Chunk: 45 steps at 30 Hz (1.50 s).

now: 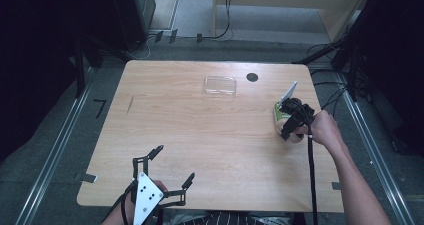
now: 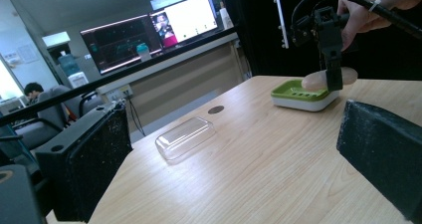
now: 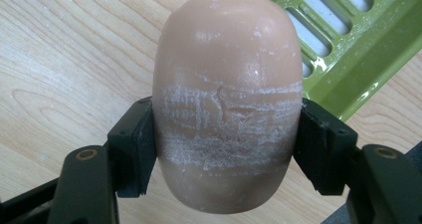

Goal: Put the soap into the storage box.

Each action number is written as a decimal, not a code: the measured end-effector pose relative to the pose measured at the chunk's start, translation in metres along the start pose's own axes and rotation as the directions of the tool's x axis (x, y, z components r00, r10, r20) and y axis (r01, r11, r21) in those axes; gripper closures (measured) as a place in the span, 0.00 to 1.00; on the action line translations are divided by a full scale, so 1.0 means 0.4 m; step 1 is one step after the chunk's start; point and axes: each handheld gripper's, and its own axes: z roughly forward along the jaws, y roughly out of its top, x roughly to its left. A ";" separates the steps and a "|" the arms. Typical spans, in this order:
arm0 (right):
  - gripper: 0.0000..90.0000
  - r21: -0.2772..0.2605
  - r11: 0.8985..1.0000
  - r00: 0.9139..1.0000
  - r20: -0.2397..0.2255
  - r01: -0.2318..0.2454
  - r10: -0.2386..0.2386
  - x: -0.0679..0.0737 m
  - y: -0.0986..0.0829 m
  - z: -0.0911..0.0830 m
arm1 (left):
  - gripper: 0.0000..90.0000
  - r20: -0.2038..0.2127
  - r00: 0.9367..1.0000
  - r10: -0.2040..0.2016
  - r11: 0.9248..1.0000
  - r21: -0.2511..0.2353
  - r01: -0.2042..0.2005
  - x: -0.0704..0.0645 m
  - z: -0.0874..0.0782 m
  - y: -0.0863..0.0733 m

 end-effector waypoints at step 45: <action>0.37 -0.016 0.998 0.998 -0.020 -0.056 0.056 -0.068 0.060 -0.006 | 0.01 0.002 1.000 0.006 1.000 0.002 -0.006 0.000 0.002 0.000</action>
